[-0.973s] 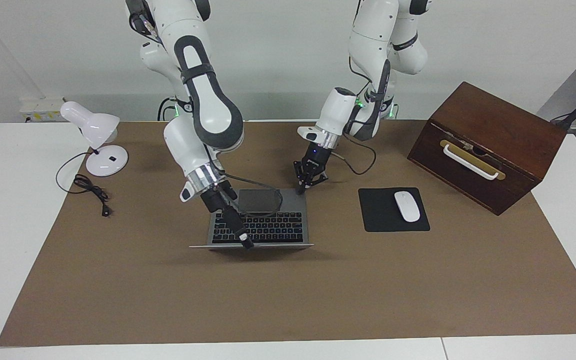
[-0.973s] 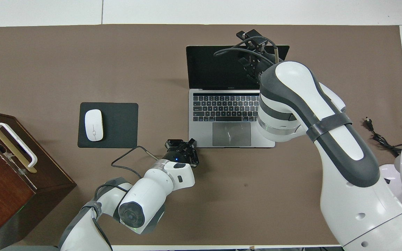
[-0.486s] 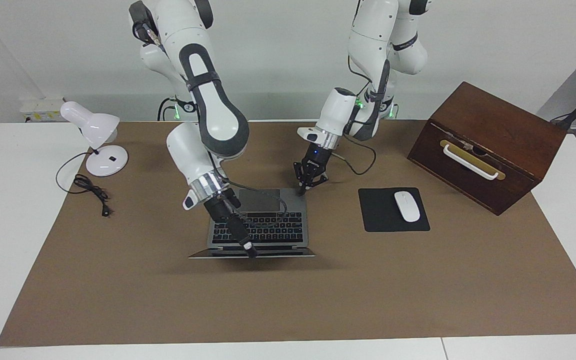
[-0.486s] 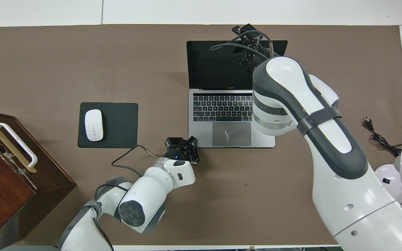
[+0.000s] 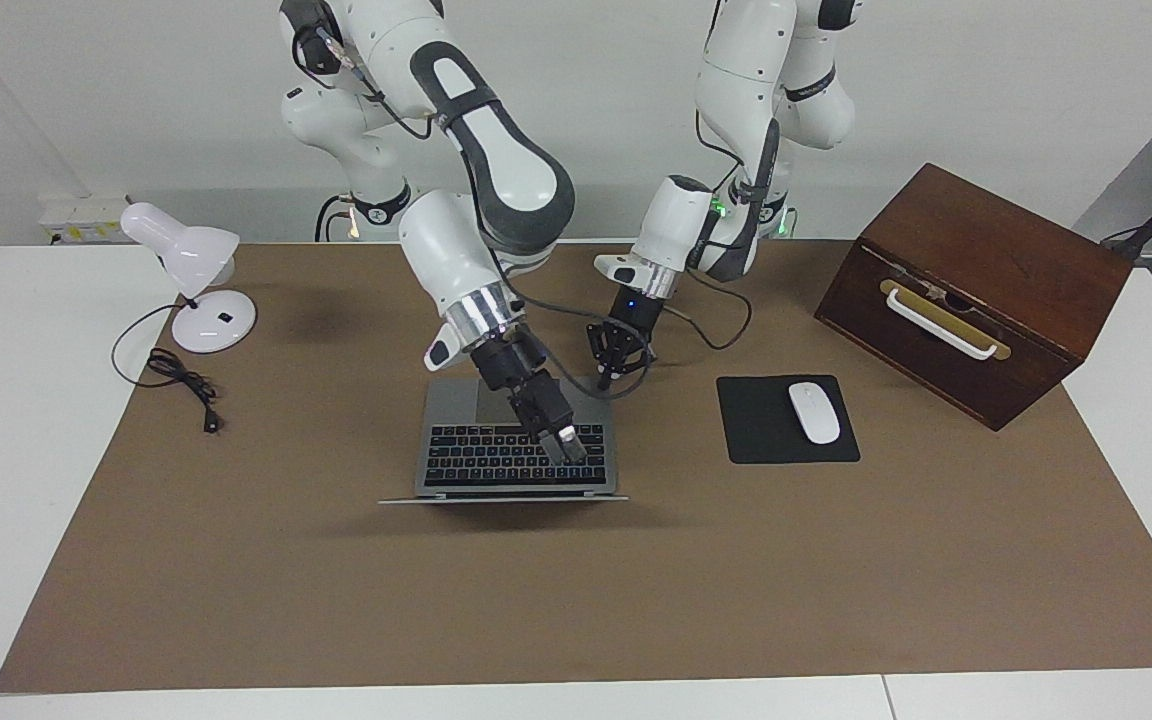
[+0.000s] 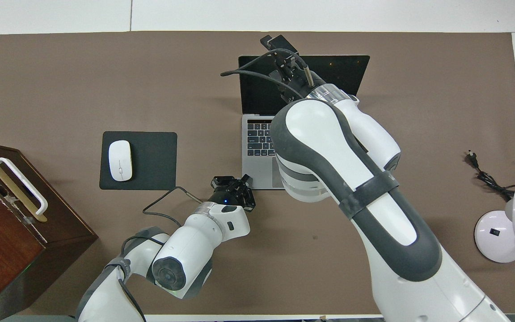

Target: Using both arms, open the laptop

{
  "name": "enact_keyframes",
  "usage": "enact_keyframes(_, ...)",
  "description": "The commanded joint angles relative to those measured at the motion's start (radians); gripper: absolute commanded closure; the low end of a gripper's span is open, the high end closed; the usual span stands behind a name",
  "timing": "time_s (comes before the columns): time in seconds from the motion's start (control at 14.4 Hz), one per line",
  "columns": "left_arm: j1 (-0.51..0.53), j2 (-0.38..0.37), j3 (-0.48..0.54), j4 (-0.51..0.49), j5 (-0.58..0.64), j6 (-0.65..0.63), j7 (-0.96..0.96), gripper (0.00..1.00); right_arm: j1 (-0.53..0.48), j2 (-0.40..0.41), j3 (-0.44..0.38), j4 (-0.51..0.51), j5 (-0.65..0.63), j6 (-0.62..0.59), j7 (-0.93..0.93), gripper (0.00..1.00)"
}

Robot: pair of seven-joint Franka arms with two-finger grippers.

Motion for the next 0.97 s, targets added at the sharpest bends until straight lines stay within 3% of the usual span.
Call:
enact_keyframes(0.0, -0.025, 0.0, 0.013, 0.017, -0.031, 0.011, -0.031, 1.0, -0.017, -0.001, 0.0, 0.025, -0.109, -0.011, 0.025, 0.0)
enact_keyframes(0.14, -0.02, -0.026, 0.013, 0.016, -0.034, 0.008, -0.043, 1.0, -0.064, 0.027, 0.0, 0.079, -0.282, -0.075, 0.026, 0.0)
enact_keyframes(0.42, -0.01, -0.094, 0.019, 0.016, -0.042, -0.092, -0.059, 1.0, -0.247, 0.061, 0.0, 0.171, -0.72, -0.419, 0.029, 0.0)
enact_keyframes(0.9, 0.053, -0.261, 0.025, 0.02, -0.043, -0.365, -0.056, 1.0, -0.405, 0.055, -0.011, 0.303, -1.053, -0.835, -0.007, 0.0)
